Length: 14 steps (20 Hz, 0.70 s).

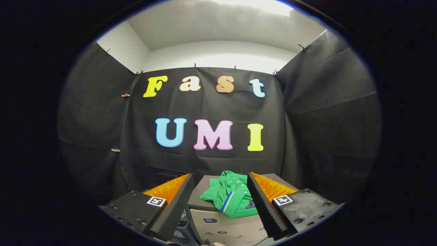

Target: Put the clothes into the washing machine and then close the washing machine lid.

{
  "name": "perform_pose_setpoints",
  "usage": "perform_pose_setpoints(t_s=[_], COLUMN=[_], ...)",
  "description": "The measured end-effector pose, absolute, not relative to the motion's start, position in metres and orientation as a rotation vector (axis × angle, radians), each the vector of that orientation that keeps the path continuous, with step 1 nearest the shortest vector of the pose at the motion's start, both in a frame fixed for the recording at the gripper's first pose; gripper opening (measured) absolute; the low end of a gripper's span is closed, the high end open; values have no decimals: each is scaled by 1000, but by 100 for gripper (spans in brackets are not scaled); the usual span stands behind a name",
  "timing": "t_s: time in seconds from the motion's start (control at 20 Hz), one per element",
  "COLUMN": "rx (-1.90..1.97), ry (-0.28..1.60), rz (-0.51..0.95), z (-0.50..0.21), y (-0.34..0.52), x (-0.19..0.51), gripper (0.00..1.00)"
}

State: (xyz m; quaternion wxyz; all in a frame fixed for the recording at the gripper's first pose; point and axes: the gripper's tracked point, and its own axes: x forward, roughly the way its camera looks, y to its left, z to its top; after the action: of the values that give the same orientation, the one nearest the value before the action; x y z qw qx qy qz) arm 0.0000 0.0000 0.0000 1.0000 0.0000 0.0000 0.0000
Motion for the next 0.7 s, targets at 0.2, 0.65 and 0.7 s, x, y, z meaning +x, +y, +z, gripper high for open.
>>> perform_pose_setpoints(t_s=[0.2, 0.65, 0.7], rx=[-8, 9, 8], ry=[2, 26, 25], rz=[-7, 32, 36], z=[-1, -3, -3], y=[-3, 6, 7], x=[-4, -15, -16], gripper=[98, 98, 98])
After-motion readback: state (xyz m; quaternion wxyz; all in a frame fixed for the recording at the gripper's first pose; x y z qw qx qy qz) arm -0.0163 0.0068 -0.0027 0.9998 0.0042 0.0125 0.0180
